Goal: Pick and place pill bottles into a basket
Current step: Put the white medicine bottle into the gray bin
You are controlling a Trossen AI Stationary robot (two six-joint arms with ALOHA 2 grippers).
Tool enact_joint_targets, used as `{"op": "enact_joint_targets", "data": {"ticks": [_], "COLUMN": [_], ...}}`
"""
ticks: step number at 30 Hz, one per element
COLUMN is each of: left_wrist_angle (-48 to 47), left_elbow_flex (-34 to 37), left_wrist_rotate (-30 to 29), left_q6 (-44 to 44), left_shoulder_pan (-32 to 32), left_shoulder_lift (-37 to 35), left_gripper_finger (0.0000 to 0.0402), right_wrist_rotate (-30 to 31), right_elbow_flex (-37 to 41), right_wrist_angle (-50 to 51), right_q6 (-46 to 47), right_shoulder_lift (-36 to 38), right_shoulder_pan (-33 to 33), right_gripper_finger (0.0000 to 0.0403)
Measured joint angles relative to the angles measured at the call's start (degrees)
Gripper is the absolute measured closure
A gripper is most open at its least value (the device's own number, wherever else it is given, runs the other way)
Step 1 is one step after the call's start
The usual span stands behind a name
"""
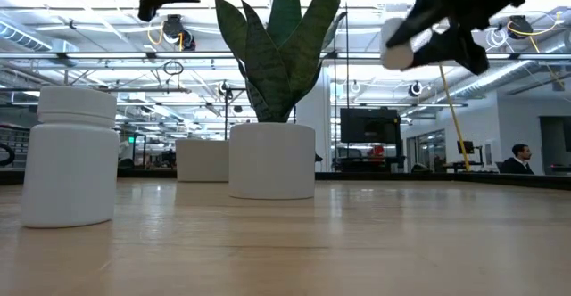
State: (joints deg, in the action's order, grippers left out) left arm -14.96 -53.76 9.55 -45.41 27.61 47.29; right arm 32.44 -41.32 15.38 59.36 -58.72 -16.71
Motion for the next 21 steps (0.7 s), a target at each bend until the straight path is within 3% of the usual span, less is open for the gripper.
{"op": "enact_joint_targets", "data": {"ticks": [7, 14, 18, 21], "left_wrist_angle": [6.8, 12.5, 21.0, 30.0], "left_elbow_flex": [0.0, 0.0, 0.0, 0.0], "left_wrist_rotate": [10.8, 19.4, 25.9, 26.4], "left_q6": [-6.9, -13.9, -19.6, -22.7], "left_shoulder_pan": [0.0, 0.0, -0.5, -2.0], "left_shoulder_lift": [3.8, 12.7, 18.4, 21.5], "left_gripper_finger": [0.0127, 0.0123, 0.0125, 0.0128], "right_wrist_rotate": [-7.1, -13.3, -16.2, -16.3], "right_elbow_flex": [0.0, 0.0, 0.0, 0.0], "right_wrist_angle": [-9.4, -21.1, -26.4, -29.9], "right_q6": [1.4, 1.4, 3.0, 4.9], "right_shoulder_lift": [4.5, 5.0, 4.8, 4.8], "right_shoulder_pan": [-0.3, -0.3, -0.2, -0.3], "right_gripper_finger": [0.0246, 0.0244, 0.0247, 0.0244]}}
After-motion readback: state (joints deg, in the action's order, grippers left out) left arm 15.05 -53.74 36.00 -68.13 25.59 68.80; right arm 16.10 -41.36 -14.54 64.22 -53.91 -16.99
